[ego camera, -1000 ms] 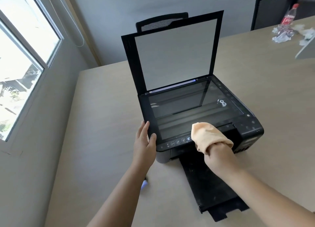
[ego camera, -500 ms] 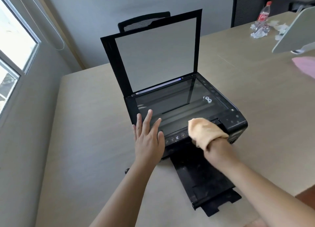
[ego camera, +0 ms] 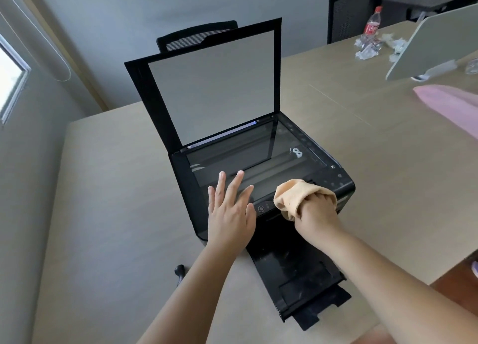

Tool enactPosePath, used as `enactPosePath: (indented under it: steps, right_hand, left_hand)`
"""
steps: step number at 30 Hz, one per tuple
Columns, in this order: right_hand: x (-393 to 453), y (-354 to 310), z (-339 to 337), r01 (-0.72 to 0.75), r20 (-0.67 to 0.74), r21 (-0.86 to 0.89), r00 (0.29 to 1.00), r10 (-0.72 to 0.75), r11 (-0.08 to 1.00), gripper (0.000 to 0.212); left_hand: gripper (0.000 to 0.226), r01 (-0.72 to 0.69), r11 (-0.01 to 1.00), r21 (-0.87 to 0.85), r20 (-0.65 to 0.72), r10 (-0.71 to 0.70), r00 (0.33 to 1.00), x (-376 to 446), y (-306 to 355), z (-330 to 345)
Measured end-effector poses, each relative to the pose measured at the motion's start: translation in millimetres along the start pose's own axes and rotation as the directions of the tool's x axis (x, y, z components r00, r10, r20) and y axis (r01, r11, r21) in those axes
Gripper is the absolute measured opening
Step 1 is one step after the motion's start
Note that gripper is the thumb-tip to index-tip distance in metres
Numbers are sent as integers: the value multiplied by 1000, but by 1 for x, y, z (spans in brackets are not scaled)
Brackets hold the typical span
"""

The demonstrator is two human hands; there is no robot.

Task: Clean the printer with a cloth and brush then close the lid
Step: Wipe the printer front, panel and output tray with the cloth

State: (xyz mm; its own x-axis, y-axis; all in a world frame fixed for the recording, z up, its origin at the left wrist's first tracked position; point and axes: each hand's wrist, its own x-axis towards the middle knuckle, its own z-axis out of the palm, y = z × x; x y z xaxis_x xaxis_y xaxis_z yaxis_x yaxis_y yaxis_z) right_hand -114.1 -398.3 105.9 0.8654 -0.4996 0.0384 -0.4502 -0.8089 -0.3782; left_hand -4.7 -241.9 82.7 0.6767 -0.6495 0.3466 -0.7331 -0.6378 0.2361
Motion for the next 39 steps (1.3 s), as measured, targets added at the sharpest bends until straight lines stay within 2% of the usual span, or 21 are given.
enactPosePath:
  steps: [4, 7, 10, 16, 18, 21, 25, 29, 32, 35, 36, 39]
  right_hand:
    - [3, -6, 2, -2, 67, 33, 998, -1, 999, 24]
    - [6, -14, 5, 12, 72, 26, 997, -14, 1000, 35]
    - [9, -14, 6, 68, 116, 33, 991, -71, 997, 30]
    - [7, 18, -6, 51, 92, -25, 995, -48, 998, 30]
    - [4, 30, -2, 71, 32, -62, 997, -69, 995, 34]
    - [2, 48, 3, -19, -106, -102, 994, 8, 995, 45]
    - [-2, 34, 12, -89, -93, -109, 992, 79, 990, 37]
    - [-7, 1, 21, 93, -9, -166, 995, -96, 982, 29]
    - [-6, 8, 10, 13, -49, -152, 999, -21, 988, 39]
    - [2, 23, -7, -191, -73, -238, 981, 178, 952, 41]
    - [6, 25, -7, -218, -62, -240, 976, 210, 946, 42]
    - [8, 10, 1, -166, 1, -182, 986, 169, 969, 46]
  left_hand:
    - [42, -22, 1000, -22, -21, 22, 1000, -1, 0, 0]
    - [40, -27, 998, -56, -50, 24, 998, -2, -1, 1]
    - [39, -41, 997, -64, -70, 37, 997, -2, -1, 2]
    - [38, -45, 996, -74, -89, 39, 995, -3, -2, 3]
    - [37, -49, 996, -81, -87, 41, 995, -3, -3, 3]
    - [38, -49, 993, -112, -88, 39, 995, -3, -4, 3]
    - [39, -45, 992, -119, -54, 39, 998, 2, 2, 4]
    - [41, -62, 990, -127, -25, 59, 998, 11, 15, 7]
    - [42, -67, 991, -115, 10, 68, 998, 17, 23, 8]
    - [39, -55, 995, -86, 32, 58, 998, 19, 20, 8]
    - [39, -47, 996, -78, 32, 49, 998, 19, 18, 9]
    - [42, -10, 998, -67, 34, 12, 999, 18, 14, 10]
